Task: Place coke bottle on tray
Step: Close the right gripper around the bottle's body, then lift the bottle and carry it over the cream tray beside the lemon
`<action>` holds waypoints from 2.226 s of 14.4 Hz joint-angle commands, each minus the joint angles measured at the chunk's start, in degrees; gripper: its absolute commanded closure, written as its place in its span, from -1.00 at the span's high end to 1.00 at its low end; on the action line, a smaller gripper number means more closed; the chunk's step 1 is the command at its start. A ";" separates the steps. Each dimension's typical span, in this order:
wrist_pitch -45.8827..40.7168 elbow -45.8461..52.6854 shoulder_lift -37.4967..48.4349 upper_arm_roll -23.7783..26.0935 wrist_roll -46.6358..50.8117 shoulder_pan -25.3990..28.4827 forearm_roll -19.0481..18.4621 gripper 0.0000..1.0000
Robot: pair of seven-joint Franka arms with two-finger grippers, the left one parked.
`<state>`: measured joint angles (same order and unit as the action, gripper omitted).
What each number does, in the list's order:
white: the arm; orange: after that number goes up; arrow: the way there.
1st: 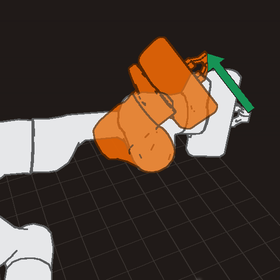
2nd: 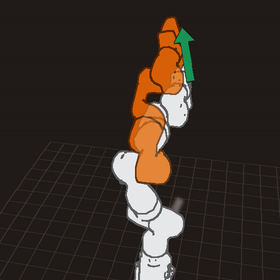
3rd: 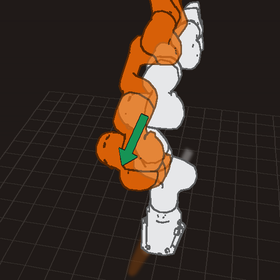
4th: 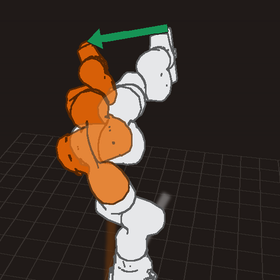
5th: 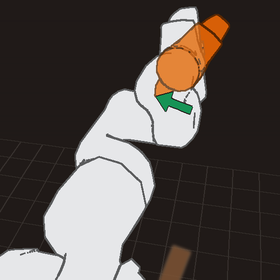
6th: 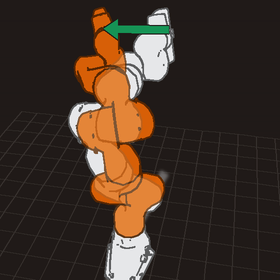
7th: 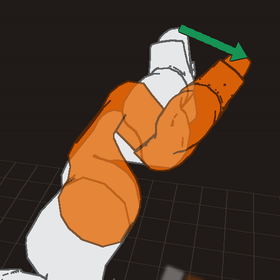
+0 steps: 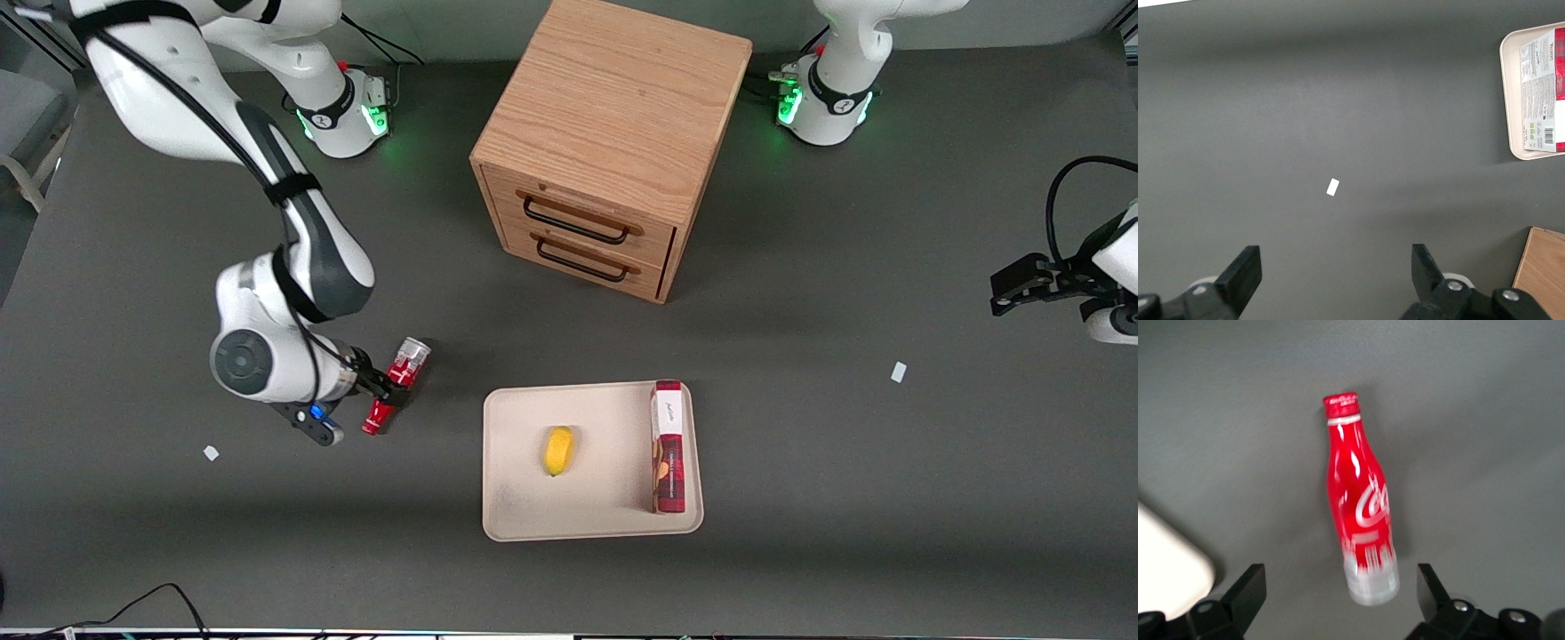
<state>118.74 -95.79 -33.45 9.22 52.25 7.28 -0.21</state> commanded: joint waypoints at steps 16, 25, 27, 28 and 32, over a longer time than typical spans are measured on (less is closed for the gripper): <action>5.91 -5.55 4.86 2.64 -0.82 0.37 -4.10 -1.00; -16.18 26.42 -2.21 6.95 -27.82 0.63 1.52 -1.00; -15.82 34.31 -9.05 9.05 -27.82 1.86 1.71 -1.00; -15.39 37.05 -12.39 9.67 -27.73 2.30 1.70 -1.00; -5.83 37.08 -20.58 9.68 -23.45 4.41 1.62 -1.00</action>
<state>110.99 -63.49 -48.47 18.53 26.34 10.68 0.58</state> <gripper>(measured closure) 0.436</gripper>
